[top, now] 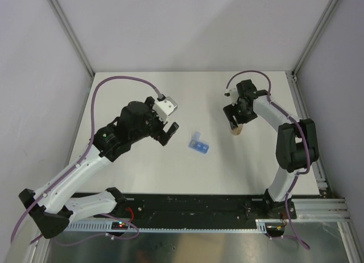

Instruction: Sort the pills into containers

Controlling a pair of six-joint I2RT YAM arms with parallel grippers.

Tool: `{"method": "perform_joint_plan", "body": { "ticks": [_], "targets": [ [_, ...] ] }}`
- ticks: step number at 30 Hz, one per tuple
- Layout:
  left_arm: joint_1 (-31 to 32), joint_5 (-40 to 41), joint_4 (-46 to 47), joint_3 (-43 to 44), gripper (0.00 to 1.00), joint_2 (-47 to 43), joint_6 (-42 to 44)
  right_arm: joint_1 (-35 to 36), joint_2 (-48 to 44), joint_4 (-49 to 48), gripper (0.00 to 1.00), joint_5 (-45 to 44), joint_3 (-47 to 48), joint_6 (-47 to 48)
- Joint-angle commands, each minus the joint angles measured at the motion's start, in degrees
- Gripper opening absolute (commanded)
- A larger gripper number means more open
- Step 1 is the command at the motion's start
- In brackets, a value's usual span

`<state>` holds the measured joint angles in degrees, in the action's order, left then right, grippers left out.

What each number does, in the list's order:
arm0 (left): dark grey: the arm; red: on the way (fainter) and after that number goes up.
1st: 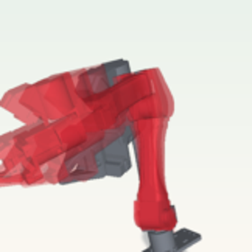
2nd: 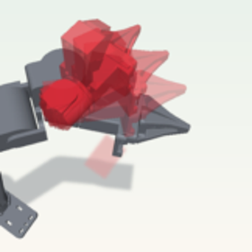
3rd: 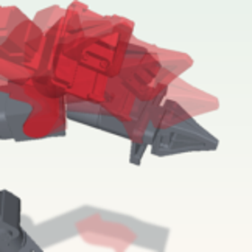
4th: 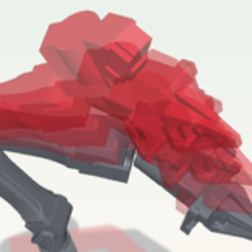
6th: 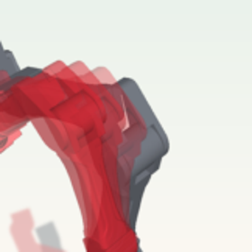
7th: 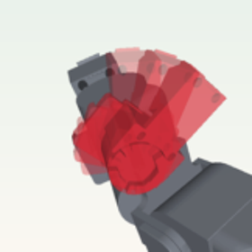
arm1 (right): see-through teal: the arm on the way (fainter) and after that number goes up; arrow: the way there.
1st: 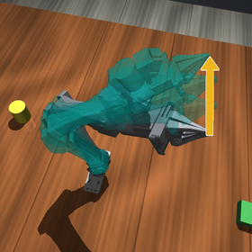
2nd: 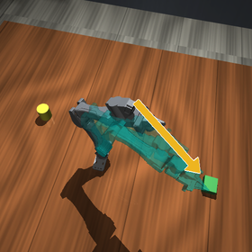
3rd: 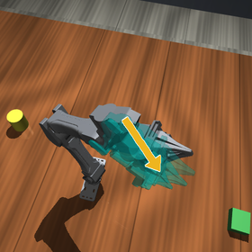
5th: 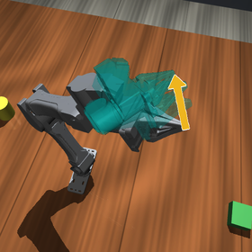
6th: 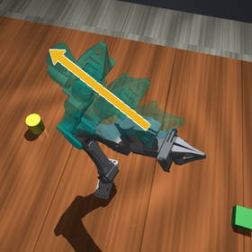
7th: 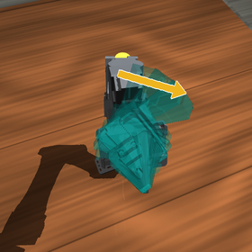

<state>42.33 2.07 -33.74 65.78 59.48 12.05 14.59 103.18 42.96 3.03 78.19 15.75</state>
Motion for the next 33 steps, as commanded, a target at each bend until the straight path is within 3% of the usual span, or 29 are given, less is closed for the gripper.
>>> {"method": "perform_joint_plan", "body": {
  "ticks": [1,8,18,33],
  "targets": [
    [-0.79,-1.27,0.78,-0.38,1.0,-1.72,0.26,-0.05,-3.76,0.8,0.78,0.86,3.95,0.65],
    [-1.94,-1.32,0.81,-0.26,1.0,-1.99,-0.16,1.49,-9.23,2.05,0.84,3.86,5.22,2.0],
    [-7.92,-6.32,0.82,0.51,1.0,-2.11,-3.36,10.77,-16.73,-1.07,0.85,8.85,-1.63,5.83],
    [-15.12,-9.96,0.85,0.22,1.0,-3.86,-5.23,21.25,-7.71,-6.68,0.82,10.35,-7.54,7.62]
  ]
}}
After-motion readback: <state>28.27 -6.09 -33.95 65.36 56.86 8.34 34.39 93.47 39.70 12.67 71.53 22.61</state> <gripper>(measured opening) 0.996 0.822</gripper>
